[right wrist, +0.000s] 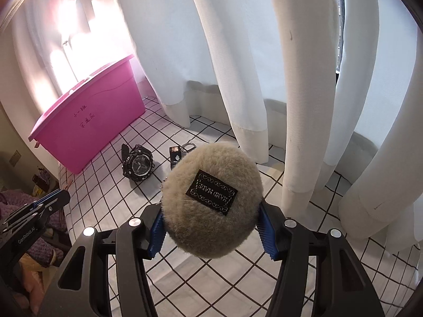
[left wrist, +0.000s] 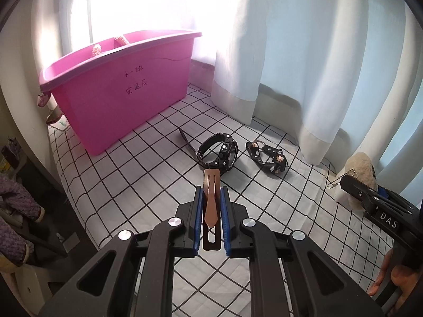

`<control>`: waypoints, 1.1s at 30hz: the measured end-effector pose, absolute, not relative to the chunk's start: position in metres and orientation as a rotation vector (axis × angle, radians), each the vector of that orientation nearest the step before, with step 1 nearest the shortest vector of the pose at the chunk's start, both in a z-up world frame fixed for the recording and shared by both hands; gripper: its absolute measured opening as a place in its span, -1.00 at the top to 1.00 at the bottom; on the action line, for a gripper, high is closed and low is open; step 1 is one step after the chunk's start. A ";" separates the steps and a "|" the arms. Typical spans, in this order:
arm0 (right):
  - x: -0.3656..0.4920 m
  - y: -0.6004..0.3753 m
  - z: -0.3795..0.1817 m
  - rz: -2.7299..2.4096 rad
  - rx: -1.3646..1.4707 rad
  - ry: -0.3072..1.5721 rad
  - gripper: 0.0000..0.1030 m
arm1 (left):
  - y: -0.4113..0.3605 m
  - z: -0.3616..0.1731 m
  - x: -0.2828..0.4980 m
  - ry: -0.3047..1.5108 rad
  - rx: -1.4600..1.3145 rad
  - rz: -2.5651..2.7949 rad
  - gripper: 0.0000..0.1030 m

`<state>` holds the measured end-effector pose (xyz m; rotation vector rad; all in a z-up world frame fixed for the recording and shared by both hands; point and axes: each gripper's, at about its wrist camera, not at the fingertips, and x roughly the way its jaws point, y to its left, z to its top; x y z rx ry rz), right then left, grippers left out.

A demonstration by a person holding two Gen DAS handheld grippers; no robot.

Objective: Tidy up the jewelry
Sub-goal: 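Carry the brown clip in the left tool while the right tool carries the pouch toward the basin, then open the left tool over the basin while the right tool releases the beige pouch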

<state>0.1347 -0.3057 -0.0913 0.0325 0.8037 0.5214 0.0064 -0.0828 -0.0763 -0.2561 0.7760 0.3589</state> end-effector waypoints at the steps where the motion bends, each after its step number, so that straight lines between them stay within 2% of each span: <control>1: 0.132 -0.307 -0.085 0.533 0.038 0.795 -0.09 | -0.082 -0.070 0.003 0.766 -0.255 0.370 0.74; 11: 0.120 -0.303 -0.025 0.655 0.068 0.693 -0.09 | -0.068 0.002 -0.033 0.642 -0.243 0.462 0.74; 20: 0.117 -0.263 0.019 0.725 0.060 0.621 -0.09 | -0.023 0.040 -0.046 0.578 -0.253 0.504 0.74; 24: 0.122 -0.227 0.035 0.735 0.051 0.589 -0.09 | 0.020 0.053 -0.038 0.556 -0.239 0.503 0.74; 33: 0.148 -0.110 0.057 0.721 0.030 0.568 -0.09 | 0.095 0.073 0.029 0.502 -0.218 0.433 0.74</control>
